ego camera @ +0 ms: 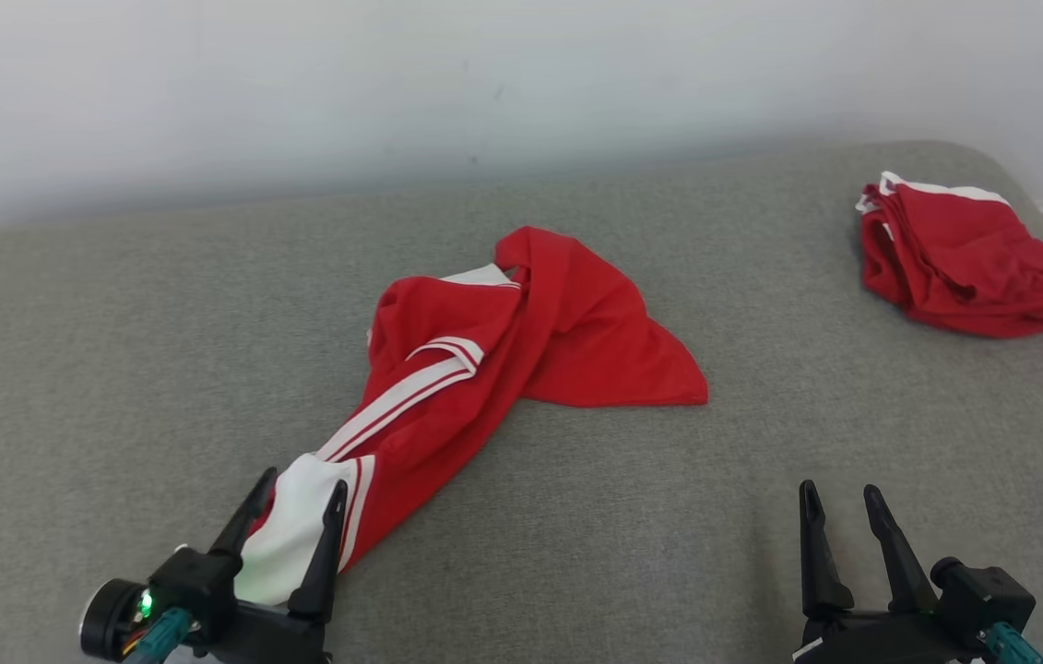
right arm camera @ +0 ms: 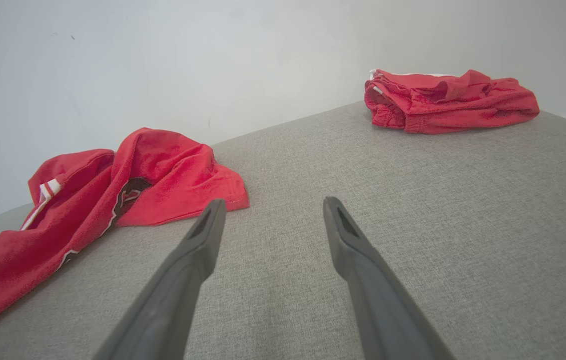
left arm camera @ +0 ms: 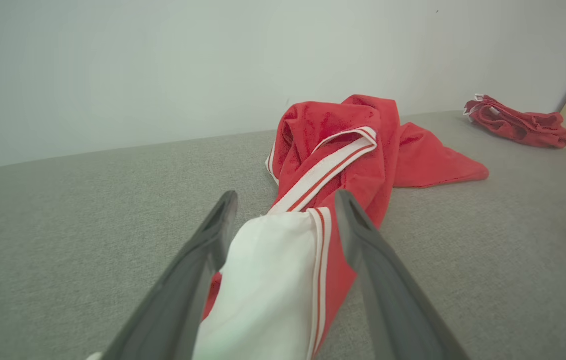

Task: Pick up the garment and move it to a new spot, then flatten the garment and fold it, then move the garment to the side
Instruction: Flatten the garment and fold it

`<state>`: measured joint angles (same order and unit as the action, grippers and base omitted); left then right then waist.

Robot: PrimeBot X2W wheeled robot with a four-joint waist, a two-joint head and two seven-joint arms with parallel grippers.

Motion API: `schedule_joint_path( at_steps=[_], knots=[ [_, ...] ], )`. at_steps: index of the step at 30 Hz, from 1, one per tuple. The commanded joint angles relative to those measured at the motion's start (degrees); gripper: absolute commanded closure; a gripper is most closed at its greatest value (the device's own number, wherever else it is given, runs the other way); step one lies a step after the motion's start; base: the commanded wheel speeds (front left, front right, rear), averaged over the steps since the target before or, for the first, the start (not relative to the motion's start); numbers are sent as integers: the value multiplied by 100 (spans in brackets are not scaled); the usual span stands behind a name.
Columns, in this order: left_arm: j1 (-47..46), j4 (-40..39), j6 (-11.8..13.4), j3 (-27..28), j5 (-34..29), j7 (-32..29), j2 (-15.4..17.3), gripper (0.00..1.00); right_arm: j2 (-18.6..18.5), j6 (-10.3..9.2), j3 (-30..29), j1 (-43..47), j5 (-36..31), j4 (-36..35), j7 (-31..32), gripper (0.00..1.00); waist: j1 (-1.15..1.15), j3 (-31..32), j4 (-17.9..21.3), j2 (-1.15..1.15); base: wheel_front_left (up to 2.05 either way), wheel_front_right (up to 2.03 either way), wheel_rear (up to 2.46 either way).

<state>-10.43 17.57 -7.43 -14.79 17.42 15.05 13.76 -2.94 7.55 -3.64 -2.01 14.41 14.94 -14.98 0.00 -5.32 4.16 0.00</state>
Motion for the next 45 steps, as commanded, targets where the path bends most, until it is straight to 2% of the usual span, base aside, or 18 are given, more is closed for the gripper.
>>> schedule_joint_path(
  at_steps=[1, 8, 9, 10, 11, 14, 18, 29, 35, 36, 37, 38, 45],
  knots=[
    [-132, 139, -2, -93, 75, 17, 61, 0, 15, -16, 7, -40, 31, 12, -26, 0, 0, -103, 130, 0, 0, 0, 0],
    [-612, 958, 2, -652, 383, 18, 159, 0, 15, -16, 9, -107, 76, 45, -26, 0, 0, -193, 344, 0, 0, 0, 0],
    [-659, 1086, 2, -676, 426, 18, 159, 12, 16, -16, -2, -104, 73, 36, -26, 0, 0, -198, 358, 0, 0, 0, 0],
    [-706, 1207, 3, -722, 429, 18, 173, 65, 15, -16, -17, -106, 69, 21, -26, 0, 0, -206, 371, 0, 0, 0, 0],
    [-771, 1282, 3, -737, 392, 18, 181, 100, 15, -16, -28, -106, 65, 12, -26, 0, 0, -211, 379, 0, 0, 0, 0],
    [-905, 1462, 2, -741, 275, 18, 142, 100, 16, -16, -73, -87, 38, -13, -26, 0, 0, -204, 362, 0, 0, 0, 0],
    [-852, 1218, 1, -794, 40, 18, 126, 100, 16, -16, -93, -43, 22, -26, -26, 0, 0, -148, 302, 0, 0, 0, 0],
    [648, -301, 126, -1068, -705, 17, 19, 100, 16, -16, -103, 79, 67, -93, -26, 0, 0, -82, -32, 0, 0, 0, 0],
    [1157, 9, 79, -1159, -549, 17, -247, 100, 14, -16, -71, 67, 52, -66, -26, 0, 0, -66, -197, 0, 0, 0, 0],
    [1172, 88, 62, -1174, -504, 17, -305, 98, 14, -16, -60, 70, 45, -57, -26, 0, 0, -58, -209, 0, 0, 0, 0],
    [1148, 129, 51, -1173, -506, 17, -361, 40, 15, -16, -58, 70, 38, -49, -26, 0, 0, -47, -220, 0, 0, 0, 0],
    [1124, 106, 41, -1174, -512, 18, -415, 0, 15, -16, -56, 72, 31, -43, -26, 0, 0, -36, -227, 0, 0, 0, 0],
    [1239, -799, 30, -810, -580, 17, -597, 0, 14, -16, -88, 111, 3, -14, -26, 0, 0, 75, -229, 0, 0, 0, 0]
  ],
)
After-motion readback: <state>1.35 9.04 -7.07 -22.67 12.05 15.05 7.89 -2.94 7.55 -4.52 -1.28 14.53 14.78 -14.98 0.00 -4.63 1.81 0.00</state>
